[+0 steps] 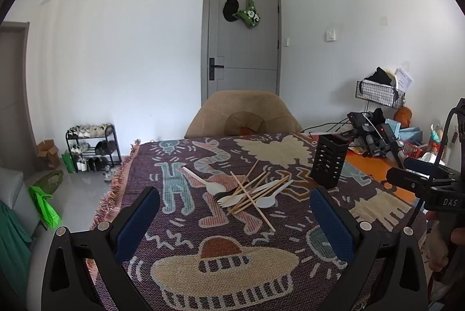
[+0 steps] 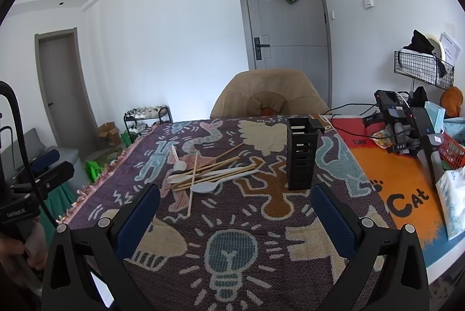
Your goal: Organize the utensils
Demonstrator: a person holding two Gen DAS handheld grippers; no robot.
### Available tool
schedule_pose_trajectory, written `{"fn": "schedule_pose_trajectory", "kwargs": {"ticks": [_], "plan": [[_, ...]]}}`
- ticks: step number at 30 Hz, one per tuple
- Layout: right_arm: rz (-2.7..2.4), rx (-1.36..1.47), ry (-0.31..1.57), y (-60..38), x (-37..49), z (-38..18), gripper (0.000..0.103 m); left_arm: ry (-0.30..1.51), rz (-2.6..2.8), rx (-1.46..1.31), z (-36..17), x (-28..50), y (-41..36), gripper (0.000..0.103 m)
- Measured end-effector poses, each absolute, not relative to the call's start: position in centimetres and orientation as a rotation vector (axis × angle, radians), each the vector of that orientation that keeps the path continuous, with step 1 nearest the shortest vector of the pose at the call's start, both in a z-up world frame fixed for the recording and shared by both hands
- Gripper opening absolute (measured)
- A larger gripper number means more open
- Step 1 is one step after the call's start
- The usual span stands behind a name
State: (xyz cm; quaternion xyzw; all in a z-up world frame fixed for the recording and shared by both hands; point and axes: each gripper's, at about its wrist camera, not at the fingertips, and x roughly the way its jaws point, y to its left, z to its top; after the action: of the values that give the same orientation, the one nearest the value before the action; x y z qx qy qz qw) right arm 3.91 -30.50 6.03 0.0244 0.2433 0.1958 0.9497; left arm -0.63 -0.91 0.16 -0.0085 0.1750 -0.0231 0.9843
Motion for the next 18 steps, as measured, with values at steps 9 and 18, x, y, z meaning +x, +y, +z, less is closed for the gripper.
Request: {"fn": "schedule_pose_trajectory", "kwargs": {"ticks": [9,18], "plan": [[0.398,0.048,0.492,-30.55,3.88,6.14,0.103,0.349,-0.057,-0.017,0.42,-0.84,-1.01,0.103],[0.4,0.048,0.492,-30.47,3.89,6.14,0.103,0.352,-0.059,-0.019,0.52,-0.92,-0.78,0.103]]}}
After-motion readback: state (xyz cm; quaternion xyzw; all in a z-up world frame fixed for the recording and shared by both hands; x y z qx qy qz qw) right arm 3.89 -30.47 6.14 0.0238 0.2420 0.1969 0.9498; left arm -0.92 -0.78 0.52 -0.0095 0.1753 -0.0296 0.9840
